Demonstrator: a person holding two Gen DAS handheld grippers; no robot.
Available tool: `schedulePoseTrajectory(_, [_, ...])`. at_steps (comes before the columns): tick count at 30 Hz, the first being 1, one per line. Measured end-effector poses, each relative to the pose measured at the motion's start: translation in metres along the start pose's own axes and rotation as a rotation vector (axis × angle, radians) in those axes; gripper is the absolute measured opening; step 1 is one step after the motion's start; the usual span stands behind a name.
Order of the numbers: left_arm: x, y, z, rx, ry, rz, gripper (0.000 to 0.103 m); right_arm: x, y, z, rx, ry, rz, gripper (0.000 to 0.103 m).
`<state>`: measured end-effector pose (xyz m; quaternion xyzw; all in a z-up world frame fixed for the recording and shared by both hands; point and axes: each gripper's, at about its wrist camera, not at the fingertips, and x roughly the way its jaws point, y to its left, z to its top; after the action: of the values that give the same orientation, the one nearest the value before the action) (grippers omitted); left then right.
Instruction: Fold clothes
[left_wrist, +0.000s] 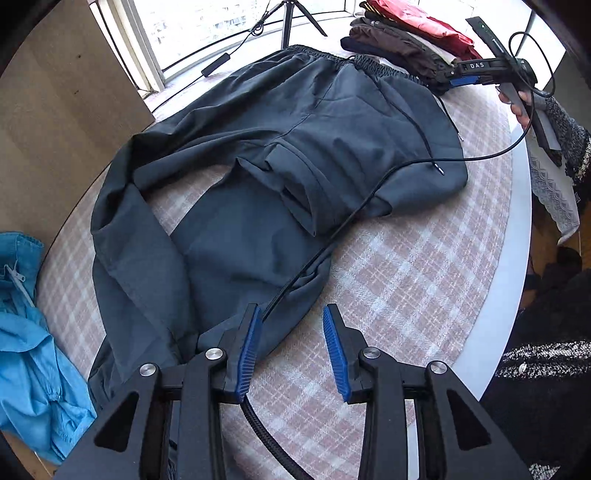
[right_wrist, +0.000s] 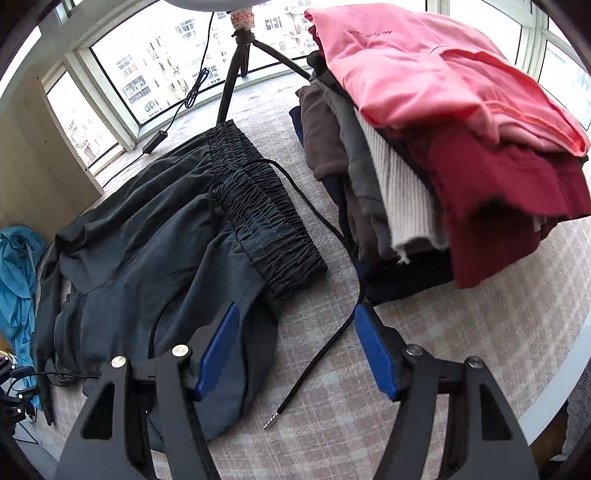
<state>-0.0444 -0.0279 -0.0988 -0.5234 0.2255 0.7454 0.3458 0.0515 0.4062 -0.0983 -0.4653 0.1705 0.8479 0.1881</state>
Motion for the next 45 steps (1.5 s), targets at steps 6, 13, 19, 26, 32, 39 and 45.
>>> schedulePoseTrajectory(6, [-0.066,0.037,-0.017,-0.085,-0.128,0.064,0.046,-0.078,-0.011,0.02,-0.031,-0.114,0.016,0.072])
schedulePoseTrajectory(13, [0.037,-0.015,-0.01,0.157,-0.014,0.075,0.046,0.006,0.024,-0.01,-0.12,0.023,0.006,0.073])
schedulePoseTrajectory(19, [0.091,-0.022,0.0,0.192,0.094,0.081,0.004,0.048,0.028,-0.03,-0.052,0.093,0.04,0.073])
schedulePoseTrajectory(26, [0.061,0.006,-0.003,0.031,0.038,-0.003,0.003,0.066,0.04,-0.046,-0.057,0.134,0.067,0.073])
schedulePoseTrajectory(32, [0.022,0.035,-0.016,-0.119,-0.012,0.001,0.003,0.081,0.054,-0.057,-0.073,0.154,0.101,0.074])
schedulePoseTrajectory(39, [-0.029,0.052,-0.035,-0.232,-0.094,0.034,0.002,0.058,0.063,-0.051,-0.063,0.095,0.253,0.003])
schedulePoseTrajectory(45, [-0.085,0.07,-0.056,-0.332,-0.155,0.071,0.002,-0.029,0.033,-0.023,-0.004,-0.085,0.287,0.003])
